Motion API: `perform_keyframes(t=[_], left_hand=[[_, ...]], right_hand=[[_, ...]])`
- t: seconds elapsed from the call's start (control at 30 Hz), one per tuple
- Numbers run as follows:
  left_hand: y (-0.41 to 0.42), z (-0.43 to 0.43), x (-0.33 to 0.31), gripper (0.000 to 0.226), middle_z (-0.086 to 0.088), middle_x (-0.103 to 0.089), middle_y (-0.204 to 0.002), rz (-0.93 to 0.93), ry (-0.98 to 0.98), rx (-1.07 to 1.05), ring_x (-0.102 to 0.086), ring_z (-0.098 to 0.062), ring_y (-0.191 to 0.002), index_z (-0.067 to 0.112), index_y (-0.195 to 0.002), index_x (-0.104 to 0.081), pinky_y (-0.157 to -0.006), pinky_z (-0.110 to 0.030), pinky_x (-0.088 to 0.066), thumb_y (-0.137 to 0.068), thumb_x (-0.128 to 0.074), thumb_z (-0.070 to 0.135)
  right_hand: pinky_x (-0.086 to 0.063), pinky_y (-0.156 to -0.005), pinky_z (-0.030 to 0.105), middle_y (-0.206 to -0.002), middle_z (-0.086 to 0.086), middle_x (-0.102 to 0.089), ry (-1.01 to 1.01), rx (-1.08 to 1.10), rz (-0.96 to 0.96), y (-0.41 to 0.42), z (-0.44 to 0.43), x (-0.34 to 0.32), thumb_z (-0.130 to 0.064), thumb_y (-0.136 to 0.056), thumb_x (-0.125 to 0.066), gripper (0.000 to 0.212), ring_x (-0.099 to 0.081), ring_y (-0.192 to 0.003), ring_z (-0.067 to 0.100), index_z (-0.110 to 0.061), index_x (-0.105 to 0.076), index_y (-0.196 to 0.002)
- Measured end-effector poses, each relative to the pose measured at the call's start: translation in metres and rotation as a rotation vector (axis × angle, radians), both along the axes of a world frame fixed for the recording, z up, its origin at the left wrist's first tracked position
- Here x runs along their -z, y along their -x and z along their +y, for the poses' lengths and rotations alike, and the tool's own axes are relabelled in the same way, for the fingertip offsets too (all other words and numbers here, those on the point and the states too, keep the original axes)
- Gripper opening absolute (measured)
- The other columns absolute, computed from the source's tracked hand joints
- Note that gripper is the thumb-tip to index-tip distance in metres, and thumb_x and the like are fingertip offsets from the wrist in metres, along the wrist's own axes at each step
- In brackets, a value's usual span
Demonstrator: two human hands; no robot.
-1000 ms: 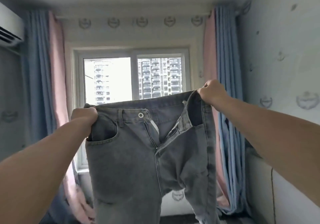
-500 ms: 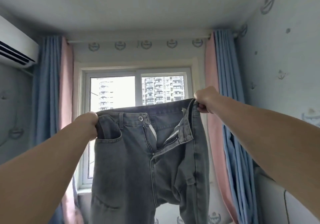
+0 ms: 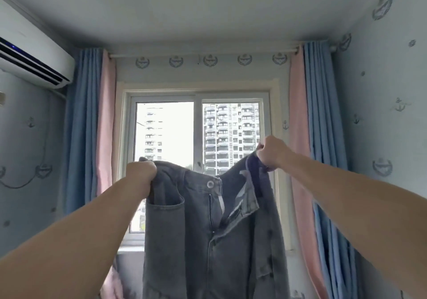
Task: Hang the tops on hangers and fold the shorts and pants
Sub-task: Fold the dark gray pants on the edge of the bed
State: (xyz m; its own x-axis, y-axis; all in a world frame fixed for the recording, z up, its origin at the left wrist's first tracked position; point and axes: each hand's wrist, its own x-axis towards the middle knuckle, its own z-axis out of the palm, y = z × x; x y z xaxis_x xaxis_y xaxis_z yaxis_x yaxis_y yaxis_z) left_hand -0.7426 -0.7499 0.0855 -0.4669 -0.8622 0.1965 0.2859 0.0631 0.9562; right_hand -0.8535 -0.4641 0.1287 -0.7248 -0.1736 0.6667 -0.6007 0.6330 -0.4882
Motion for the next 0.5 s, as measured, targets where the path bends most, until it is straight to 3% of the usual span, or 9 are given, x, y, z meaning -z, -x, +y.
perform_keyframes(t=[0.13,0.27,0.37,0.4,0.5], left_hand=[[-0.013,-0.023,-0.005,0.042,-0.020,-0.052,-0.139,-0.002,0.051,-0.104,-0.053,-0.036,-0.125,0.001,-0.144,-0.044,-0.080,-0.033,-0.037,-0.104,-0.041,0.014],[-0.031,-0.046,-0.013,0.045,-0.015,-0.051,-0.139,-0.042,-0.012,-0.127,-0.051,-0.033,-0.117,0.003,-0.147,-0.041,-0.082,-0.032,-0.038,-0.104,-0.038,0.015],[-0.046,-0.070,-0.016,0.045,-0.017,-0.048,-0.140,-0.086,-0.015,-0.005,-0.051,-0.033,-0.123,0.000,-0.147,-0.038,-0.101,-0.039,-0.047,-0.104,-0.034,0.010],[-0.048,-0.084,-0.016,0.040,-0.017,-0.053,-0.134,-0.083,-0.011,0.045,-0.055,-0.033,-0.119,-0.001,-0.141,-0.044,-0.100,-0.042,-0.050,-0.104,-0.035,0.010],[-0.063,-0.117,-0.010,0.023,-0.013,-0.063,-0.090,-0.025,-0.016,0.262,-0.061,-0.027,-0.078,0.004,-0.104,-0.060,-0.056,-0.034,-0.057,-0.106,-0.039,0.012]], right_hand=[[-0.055,-0.068,0.034,-0.090,0.014,-0.067,0.038,0.029,0.055,-0.001,-0.011,-0.005,-0.005,-0.096,-0.047,0.019,-0.065,-0.080,0.027,-0.001,-0.065,-0.095],[-0.052,-0.058,0.031,-0.079,0.011,-0.067,-0.068,0.026,0.067,-0.013,-0.029,-0.012,-0.015,-0.093,-0.063,0.017,-0.064,-0.068,0.024,-0.002,-0.066,-0.082],[-0.038,-0.051,0.022,-0.072,0.002,-0.061,-0.242,-0.019,0.119,-0.028,-0.048,-0.015,-0.033,-0.088,-0.072,0.028,-0.058,-0.069,0.019,-0.011,-0.062,-0.073],[-0.037,-0.048,0.020,-0.067,0.000,-0.059,-0.268,-0.078,0.121,-0.034,-0.056,-0.018,-0.037,-0.086,-0.074,0.032,-0.056,-0.063,0.015,-0.013,-0.061,-0.068],[-0.038,-0.051,0.023,-0.055,0.000,-0.049,-0.041,-0.207,0.105,-0.048,-0.080,-0.026,-0.035,-0.083,-0.075,0.038,-0.046,-0.054,0.015,-0.015,-0.056,-0.057]])
